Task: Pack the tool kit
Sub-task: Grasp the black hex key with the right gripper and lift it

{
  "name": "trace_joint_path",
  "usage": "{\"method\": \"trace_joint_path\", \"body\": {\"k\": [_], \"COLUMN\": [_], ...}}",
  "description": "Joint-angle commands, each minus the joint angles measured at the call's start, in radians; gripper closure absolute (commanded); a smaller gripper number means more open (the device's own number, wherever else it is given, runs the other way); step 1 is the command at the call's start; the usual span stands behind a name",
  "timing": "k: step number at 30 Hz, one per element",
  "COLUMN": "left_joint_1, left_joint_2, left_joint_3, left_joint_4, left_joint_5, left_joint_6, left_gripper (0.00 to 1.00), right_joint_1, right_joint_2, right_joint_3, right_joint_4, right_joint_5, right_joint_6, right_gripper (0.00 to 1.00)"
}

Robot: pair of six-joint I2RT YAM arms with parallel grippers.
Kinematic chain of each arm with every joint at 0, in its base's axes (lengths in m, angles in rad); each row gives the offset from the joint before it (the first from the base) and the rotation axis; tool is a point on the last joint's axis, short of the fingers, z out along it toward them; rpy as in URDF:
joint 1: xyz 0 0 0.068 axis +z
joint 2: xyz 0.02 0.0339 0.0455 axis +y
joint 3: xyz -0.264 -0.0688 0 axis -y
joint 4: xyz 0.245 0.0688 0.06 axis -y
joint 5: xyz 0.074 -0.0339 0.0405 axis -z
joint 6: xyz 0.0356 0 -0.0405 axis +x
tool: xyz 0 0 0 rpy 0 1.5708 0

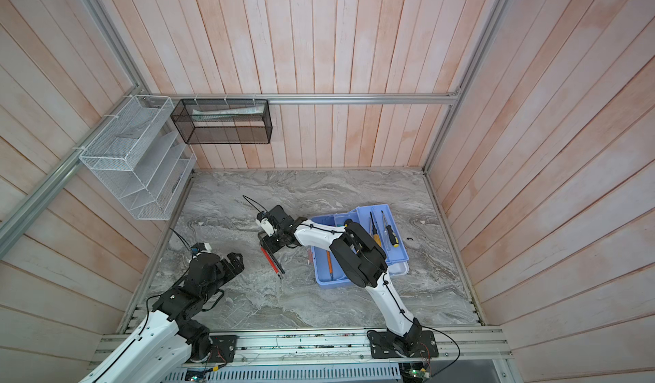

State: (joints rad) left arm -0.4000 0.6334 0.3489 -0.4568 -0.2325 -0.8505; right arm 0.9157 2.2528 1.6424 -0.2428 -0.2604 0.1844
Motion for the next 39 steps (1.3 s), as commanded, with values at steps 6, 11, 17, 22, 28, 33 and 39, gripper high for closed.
{"method": "trace_joint_path", "body": {"k": [6,11,17,22,28,33,39], "left_joint_1": [0.004,0.004,0.006,0.005,0.005,0.005,0.006], "left_joint_2": [-0.006,-0.004,-0.005,-0.005,-0.006,-0.005,-0.010], "left_joint_3": [-0.014,-0.014,-0.011,-0.007,-0.001,0.004,-0.004], "left_joint_4": [-0.009,-0.010,-0.013,-0.007,-0.008,-0.010,-0.010], "left_joint_5": [0.002,0.002,0.002,0.003,0.004,0.002,0.007], "left_joint_6": [-0.001,0.007,0.008,0.011,0.014,0.015,0.008], "left_gripper": [0.00,0.00,0.00,0.00,0.00,0.00,0.00], "right_joint_1": [0.009,0.010,0.032,0.032,0.032,0.031,0.019], "right_joint_2": [0.054,0.071,0.101,0.109,0.035,-0.065,-0.193], "right_joint_3": [0.045,0.063,0.115,0.140,0.096,0.037,-0.032], "right_joint_4": [-0.036,-0.044,-0.128,-0.174,-0.127,-0.084,-0.058], "right_joint_5": [-0.013,-0.024,0.138,0.182,0.167,0.165,0.185], "right_joint_6": [-0.010,0.006,0.004,0.025,0.064,0.090,0.113], "right_gripper": [0.77,0.84,0.87,0.97,1.00,1.00,1.00]}}
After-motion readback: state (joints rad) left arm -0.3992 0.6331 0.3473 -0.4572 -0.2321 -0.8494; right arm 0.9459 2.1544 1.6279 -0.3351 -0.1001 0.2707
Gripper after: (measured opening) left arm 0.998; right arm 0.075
